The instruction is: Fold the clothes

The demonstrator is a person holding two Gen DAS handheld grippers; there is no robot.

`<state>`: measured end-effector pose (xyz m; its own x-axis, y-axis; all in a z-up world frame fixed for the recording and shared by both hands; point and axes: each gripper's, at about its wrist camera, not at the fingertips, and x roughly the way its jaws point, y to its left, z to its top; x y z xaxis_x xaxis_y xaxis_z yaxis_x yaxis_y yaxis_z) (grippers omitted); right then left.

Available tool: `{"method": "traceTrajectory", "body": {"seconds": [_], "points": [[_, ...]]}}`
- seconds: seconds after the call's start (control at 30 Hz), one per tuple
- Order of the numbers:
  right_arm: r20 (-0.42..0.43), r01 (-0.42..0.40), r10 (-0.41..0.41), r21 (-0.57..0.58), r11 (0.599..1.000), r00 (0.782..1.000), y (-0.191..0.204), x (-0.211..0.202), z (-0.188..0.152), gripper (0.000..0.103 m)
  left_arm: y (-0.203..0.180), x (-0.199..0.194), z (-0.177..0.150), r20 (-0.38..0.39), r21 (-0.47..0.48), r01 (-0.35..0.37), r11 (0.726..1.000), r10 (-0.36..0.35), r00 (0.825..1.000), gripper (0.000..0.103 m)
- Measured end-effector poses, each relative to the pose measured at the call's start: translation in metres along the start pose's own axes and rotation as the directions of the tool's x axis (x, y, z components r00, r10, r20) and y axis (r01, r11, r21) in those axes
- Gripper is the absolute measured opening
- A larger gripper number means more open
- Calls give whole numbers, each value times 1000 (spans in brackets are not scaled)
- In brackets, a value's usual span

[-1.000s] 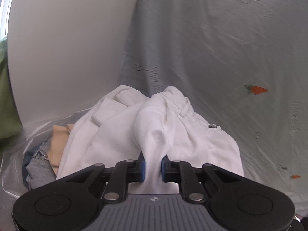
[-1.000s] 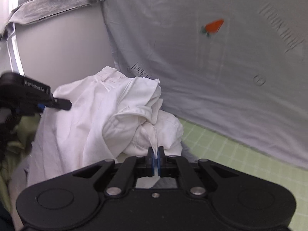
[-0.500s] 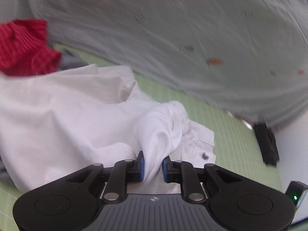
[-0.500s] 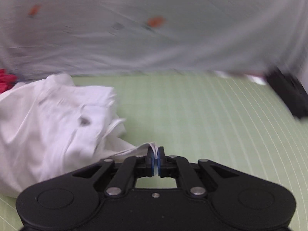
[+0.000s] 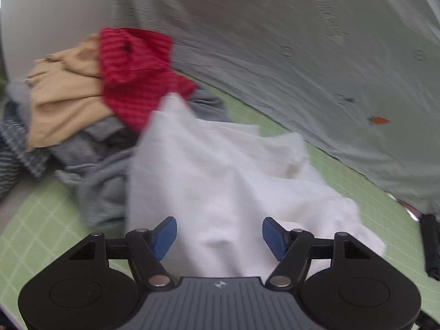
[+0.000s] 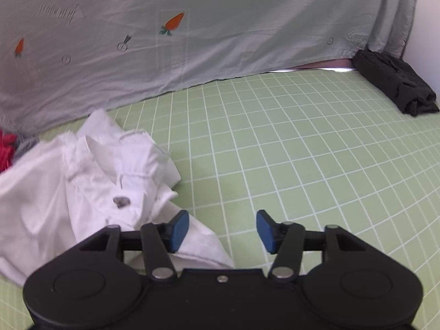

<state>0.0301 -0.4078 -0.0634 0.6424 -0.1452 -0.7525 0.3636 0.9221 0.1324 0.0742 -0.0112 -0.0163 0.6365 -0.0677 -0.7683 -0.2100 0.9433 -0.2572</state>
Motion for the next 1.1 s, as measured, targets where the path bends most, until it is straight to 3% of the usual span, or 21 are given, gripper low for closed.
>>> {"method": "traceTrajectory", "body": {"seconds": [0.07, 0.2, 0.33, 0.43, 0.53, 0.6, 0.63, 0.67, 0.73, 0.83, 0.9, 1.1], "points": [[-3, 5, -5, 57, 998, 1000, 6, 3, 2, 76, 20, 4, 9, -1, -39, -10, 999, 10, 1000, 75], [4, -66, 66, 207, 976, 998, 22, 15, 2, 83, 50, 16, 28, 0, -51, -18, 999, 19, 1000, 79], [-52, -107, 130, 324, 940, 990, 49, 45, -6, 90, 63, 40, 44, -51, -11, 23, 1000, -24, 998, 83], [-123, -100, 153, 359, 928, 981, 71, 69, -14, 96, 62, 54, 49, -86, 17, 69, 997, -67, 994, 85], [-135, -84, 140, 354, 931, 981, 84, 75, -19, 98, 53, 63, 48, -109, 57, 97, 994, -91, 990, 85], [-135, -85, 137, 330, 940, 981, 87, 75, -21, 78, 46, 64, 44, -109, 62, 96, 993, -89, 990, 85], [-131, -91, 137, 308, 947, 982, 86, 73, -22, 53, 43, 64, 42, -109, 64, 94, 993, -87, 990, 85], [-125, -88, 129, 292, 952, 984, 81, 71, -22, 41, 40, 61, 39, -105, 58, 87, 994, -81, 991, 85], [-101, -121, 156, 292, 949, 983, 68, 63, -22, 28, 35, 53, 30, -95, 42, 72, 997, -67, 993, 85], [-65, -169, 196, 290, 942, 978, 49, 52, -22, 24, 27, 42, 17, -81, 17, 48, 999, -47, 996, 85], [-43, -168, 183, 233, 958, 982, 33, 42, -16, 23, 22, 35, 9, -71, 1, 33, 999, -33, 997, 85], [4, 12, -13, 235, 972, 1000, -65, 32, 2, 22, 0, 20, -23, -56, -70, -39, 997, 35, 998, 85]]}}
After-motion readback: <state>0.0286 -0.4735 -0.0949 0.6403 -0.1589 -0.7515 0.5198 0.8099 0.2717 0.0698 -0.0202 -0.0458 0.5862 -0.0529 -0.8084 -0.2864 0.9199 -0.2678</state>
